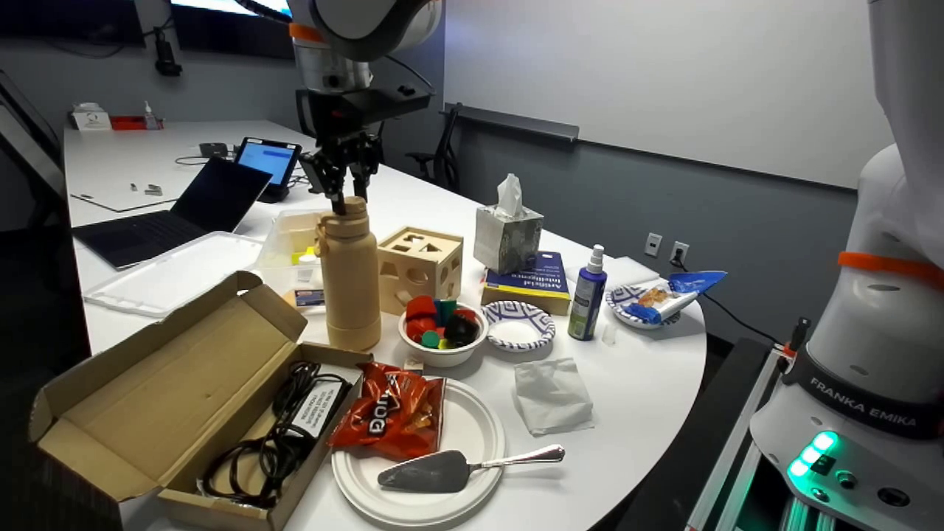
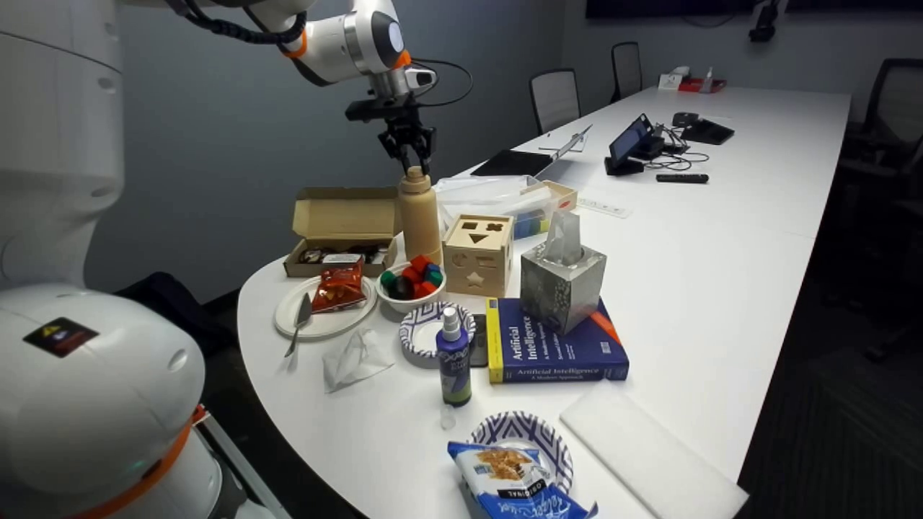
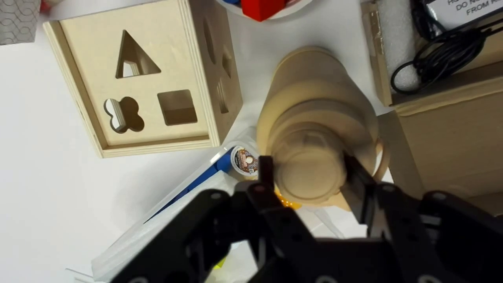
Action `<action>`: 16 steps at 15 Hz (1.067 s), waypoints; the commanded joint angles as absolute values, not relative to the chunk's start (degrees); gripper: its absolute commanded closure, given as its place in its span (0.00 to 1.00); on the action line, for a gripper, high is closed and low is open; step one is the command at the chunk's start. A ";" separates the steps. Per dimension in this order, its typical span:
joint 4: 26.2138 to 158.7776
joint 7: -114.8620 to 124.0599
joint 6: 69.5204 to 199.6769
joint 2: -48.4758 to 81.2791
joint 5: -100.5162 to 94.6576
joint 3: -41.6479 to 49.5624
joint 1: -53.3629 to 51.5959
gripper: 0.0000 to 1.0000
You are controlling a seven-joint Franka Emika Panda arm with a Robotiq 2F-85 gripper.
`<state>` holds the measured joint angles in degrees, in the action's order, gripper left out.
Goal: Rotate the lid on top of the beige bottle.
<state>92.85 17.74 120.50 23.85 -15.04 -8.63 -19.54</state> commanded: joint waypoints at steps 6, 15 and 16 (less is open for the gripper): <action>90.34 12.80 118.23 24.93 -13.51 -8.91 -19.16 0.78; 89.93 1.97 118.60 25.51 -11.55 -9.91 -17.73 0.78; 89.84 0.63 118.63 25.58 -11.29 -10.03 -17.49 0.78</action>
<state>92.09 5.18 119.91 24.26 -13.09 -9.13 -18.80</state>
